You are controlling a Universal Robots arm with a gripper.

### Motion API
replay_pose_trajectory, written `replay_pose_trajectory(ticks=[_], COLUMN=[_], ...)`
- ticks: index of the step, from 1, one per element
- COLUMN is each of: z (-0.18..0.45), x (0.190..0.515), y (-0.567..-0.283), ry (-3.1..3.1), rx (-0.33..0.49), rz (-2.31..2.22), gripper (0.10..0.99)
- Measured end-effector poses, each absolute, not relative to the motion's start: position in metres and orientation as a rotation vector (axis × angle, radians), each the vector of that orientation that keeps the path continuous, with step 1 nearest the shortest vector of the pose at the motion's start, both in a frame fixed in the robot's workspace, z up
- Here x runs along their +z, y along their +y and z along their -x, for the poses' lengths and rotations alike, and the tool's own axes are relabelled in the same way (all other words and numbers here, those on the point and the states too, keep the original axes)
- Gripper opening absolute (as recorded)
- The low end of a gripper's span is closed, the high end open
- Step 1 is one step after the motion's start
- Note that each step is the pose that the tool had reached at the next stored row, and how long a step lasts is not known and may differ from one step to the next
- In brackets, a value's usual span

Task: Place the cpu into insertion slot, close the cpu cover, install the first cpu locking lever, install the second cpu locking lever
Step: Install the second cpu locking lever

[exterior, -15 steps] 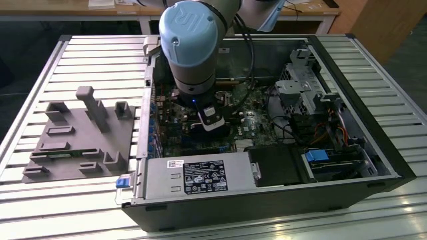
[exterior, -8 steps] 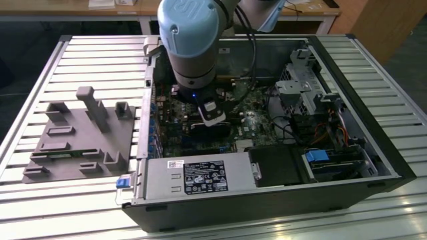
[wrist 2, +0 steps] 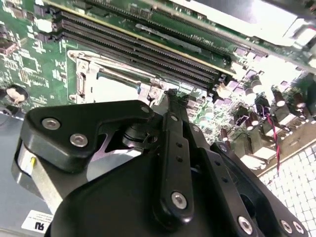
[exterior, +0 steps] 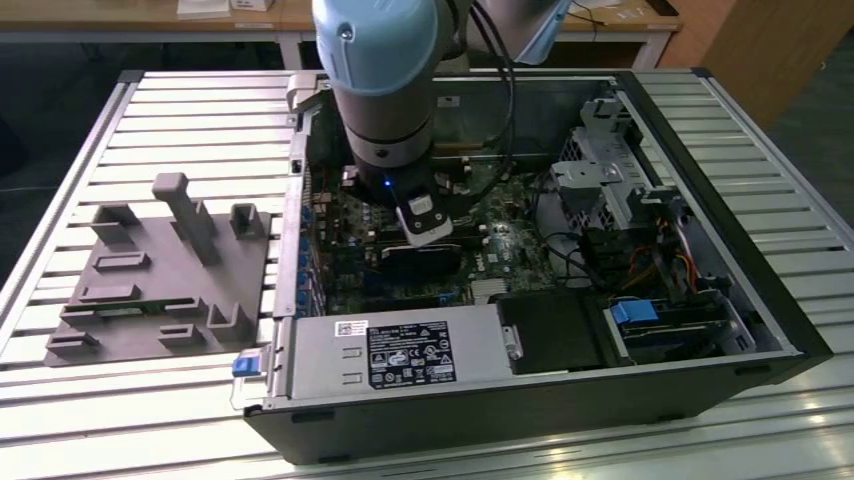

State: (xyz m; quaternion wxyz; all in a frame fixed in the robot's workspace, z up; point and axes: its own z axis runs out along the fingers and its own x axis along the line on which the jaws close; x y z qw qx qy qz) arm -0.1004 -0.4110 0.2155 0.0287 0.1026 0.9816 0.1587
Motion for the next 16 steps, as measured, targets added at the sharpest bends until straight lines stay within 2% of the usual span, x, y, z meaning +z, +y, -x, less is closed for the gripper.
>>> replay_pose_trajectory(ticks=[16], z=[0.062], x=[0.216], y=[-0.409], ry=[3.028], rx=[0.468], rz=[-0.329], gripper=[0.106])
